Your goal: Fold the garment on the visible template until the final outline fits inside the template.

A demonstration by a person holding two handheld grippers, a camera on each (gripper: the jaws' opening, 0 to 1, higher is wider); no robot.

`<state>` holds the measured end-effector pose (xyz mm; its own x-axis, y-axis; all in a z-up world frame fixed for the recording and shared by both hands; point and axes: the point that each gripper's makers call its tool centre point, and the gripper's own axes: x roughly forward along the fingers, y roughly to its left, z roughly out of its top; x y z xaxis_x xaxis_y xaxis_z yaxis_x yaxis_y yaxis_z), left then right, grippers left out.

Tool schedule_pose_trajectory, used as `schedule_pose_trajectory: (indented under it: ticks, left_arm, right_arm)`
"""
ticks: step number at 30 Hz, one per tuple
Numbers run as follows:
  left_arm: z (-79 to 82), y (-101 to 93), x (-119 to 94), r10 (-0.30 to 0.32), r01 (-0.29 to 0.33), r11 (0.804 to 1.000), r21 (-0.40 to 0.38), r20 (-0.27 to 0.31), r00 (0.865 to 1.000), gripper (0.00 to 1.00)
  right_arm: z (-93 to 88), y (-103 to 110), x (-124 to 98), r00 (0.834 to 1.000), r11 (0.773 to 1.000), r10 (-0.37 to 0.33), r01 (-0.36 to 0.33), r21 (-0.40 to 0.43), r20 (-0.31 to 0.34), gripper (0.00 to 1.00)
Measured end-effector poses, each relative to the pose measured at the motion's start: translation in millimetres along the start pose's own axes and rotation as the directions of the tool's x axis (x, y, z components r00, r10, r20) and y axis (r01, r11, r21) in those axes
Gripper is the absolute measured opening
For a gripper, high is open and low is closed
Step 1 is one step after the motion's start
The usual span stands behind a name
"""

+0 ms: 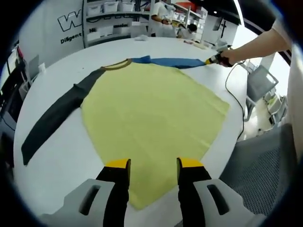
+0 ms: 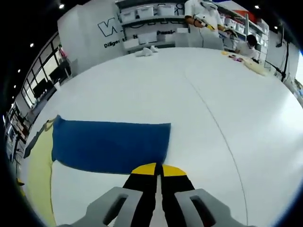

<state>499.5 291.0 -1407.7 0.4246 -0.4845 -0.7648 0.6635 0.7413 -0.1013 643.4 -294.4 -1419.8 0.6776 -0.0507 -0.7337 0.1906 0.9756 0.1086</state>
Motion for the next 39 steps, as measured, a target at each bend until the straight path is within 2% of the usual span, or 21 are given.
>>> schedule_pose_trajectory:
  ticks: [3, 8, 9, 12, 15, 17, 18, 20, 25, 26, 27, 28, 30, 32, 34, 39]
  left_arm:
    - [-1.3, -0.6, 0, -0.001, 0.001, 1.0, 0.001, 0.0, 1.0, 0.41]
    - [2.5, -1.3, 1, -0.004, 0.003, 1.0, 0.004, 0.015, 1.0, 0.41]
    - [3.2, -1.0, 1, -0.003, 0.003, 1.0, 0.005, 0.018, 1.0, 0.41]
    - [4.9, -0.4, 0, -0.002, 0.002, 1.0, 0.006, 0.026, 1.0, 0.41]
    - [5.5, 0.0, -2, 0.0, 0.0, 1.0, 0.005, 0.034, 0.999, 0.41]
    - [5.6, -0.3, -3, 0.0, -0.001, 1.0, 0.006, 0.038, 0.999, 0.41]
    - [5.7, -0.4, -3, 0.0, -0.001, 1.0, 0.006, 0.041, 0.999, 0.41]
    - [5.8, 0.1, -4, 0.002, -0.002, 1.0, 0.006, 0.047, 0.999, 0.41]
    - [5.9, -0.2, -7, 0.004, -0.005, 1.0, 0.001, 0.06, 0.998, 0.42]
    - [5.9, -0.2, -7, 0.005, -0.005, 1.0, 0.0, 0.062, 0.998, 0.43]
    - [6.0, -0.5, -8, 0.005, -0.005, 1.0, -0.001, 0.063, 0.998, 0.43]
    - [5.9, -0.3, -8, 0.006, -0.005, 1.0, -0.003, 0.066, 0.998, 0.44]
    - [6.1, 0.6, -9, 0.009, -0.009, 1.0, -0.008, 0.074, 0.997, 0.45]
    - [5.9, 1.5, -9, 0.01, -0.009, 1.0, -0.017, 0.08, 0.997, 0.47]
    - [5.3, 2.7, -9, 0.014, -0.012, 1.0, -0.025, 0.085, 0.996, 0.5]
    - [4.2, 5.1, -10, 0.02, -0.017, 0.999, -0.032, 0.098, 0.995, 0.6]
  right_arm:
    - [11.2, 2, -3, 0.999, 1.0, 0.003, -0.003, -0.009, 0.034, 0.0]
    - [48.8, 21, -15, 0.989, 0.999, 0.03, -0.024, -0.039, 0.141, 0.0]
    - [52.8, 24, -17, 0.989, 0.999, 0.033, -0.027, -0.044, 0.146, 0.0]
    - [78.3, 45, -23, 0.972, 0.995, 0.076, -0.06, -0.079, 0.224, 0.0]
    - [91.3, 62, -28, 0.962, 0.99, 0.105, -0.076, -0.122, 0.253, 0.0]
    - [106.7, 80, -32, 0.942, 0.984, 0.151, -0.115, -0.136, 0.3, 0.0]
    - [110.0, 87, -33, 0.939, 0.981, 0.163, -0.122, -0.149, 0.303, 0.0]
    - [127.1, 112, -37, 0.912, 0.969, 0.224, -0.169, -0.183, 0.344, 0.0]
    - [147.3, 172, -43, 0.867, 0.933, 0.335, -0.25, -0.259, 0.37, 0.0]
    - [148.8, 181, -43, 0.864, 0.928, 0.347, -0.258, -0.269, 0.366, 0.0]
    - [149.9, 191, -43, 0.858, 0.922, 0.363, -0.272, -0.277, 0.365, 0.0]
    - [151.6, 210, -45, 0.84, 0.905, 0.403, -0.307, -0.296, 0.363, 0.0]
    - [151.8, 233, -42, 0.833, 0.886, 0.433, -0.325, -0.33, 0.343, 0.0]
    - [151.6, 257, -43, 0.817, 0.866, 0.47, -0.355, -0.351, 0.334, 0.0]
    - [149.6, 275, -42, 0.81, 0.851, 0.493, -0.372, -0.371, 0.317, 0.0]
    - [140.4, 327, -45, 0.781, 0.788, 0.567, -0.422, -0.448, 0.26, 0.0]
